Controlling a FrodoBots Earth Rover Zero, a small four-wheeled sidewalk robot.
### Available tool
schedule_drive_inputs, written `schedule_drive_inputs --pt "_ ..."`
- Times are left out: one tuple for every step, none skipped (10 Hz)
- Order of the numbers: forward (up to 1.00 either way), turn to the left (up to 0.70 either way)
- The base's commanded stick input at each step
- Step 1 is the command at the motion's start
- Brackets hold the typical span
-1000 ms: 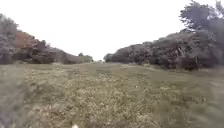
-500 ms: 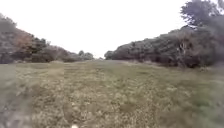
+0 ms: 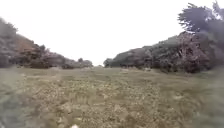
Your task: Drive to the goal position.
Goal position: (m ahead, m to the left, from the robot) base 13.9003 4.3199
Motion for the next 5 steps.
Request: schedule_drive_inputs --pt "0.85 0.01" --pt "0.85 0.01" --pt "0.85 0.01" --pt "0.85 0.01" --pt "0.85 0.01"
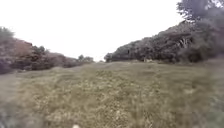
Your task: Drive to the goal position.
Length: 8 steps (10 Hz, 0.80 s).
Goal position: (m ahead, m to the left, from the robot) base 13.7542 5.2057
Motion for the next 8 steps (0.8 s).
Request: schedule_drive_inputs --pt "0.85 0.01" --pt "0.85 0.02" --pt "0.85 0.04" --pt "0.85 0.34" --pt "0.85 0.34" --pt "0.85 0.25" --pt "0.85 0.15" --pt "0.85 0.04"
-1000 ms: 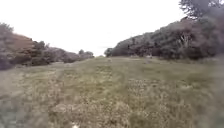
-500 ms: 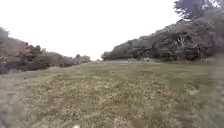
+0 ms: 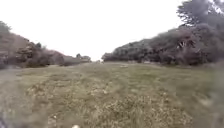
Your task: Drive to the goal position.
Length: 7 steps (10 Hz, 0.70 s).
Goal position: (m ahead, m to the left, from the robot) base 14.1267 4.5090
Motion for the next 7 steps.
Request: schedule_drive_inputs --pt "0.85 0.01" --pt "0.85 0.01" --pt "0.85 0.01" --pt "0.85 0.01" --pt "0.85 0.01" --pt "0.85 0.01" --pt "0.85 0.01"
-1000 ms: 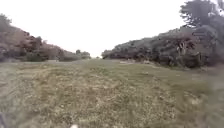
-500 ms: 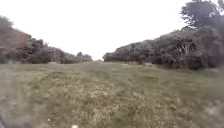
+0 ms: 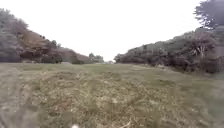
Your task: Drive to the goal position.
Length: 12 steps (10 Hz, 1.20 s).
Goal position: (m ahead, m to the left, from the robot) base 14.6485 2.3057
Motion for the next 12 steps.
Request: schedule_drive_inputs --pt "0.85 0.01" --pt "0.85 0.01" --pt "0.85 0.01" --pt "0.85 0.01" --pt "0.85 0.01" --pt "0.85 0.01" --pt "0.85 0.01" --pt "0.85 0.01" --pt "0.85 0.01" --pt "0.85 0.01" --pt "0.85 0.01" --pt "0.85 0.01"
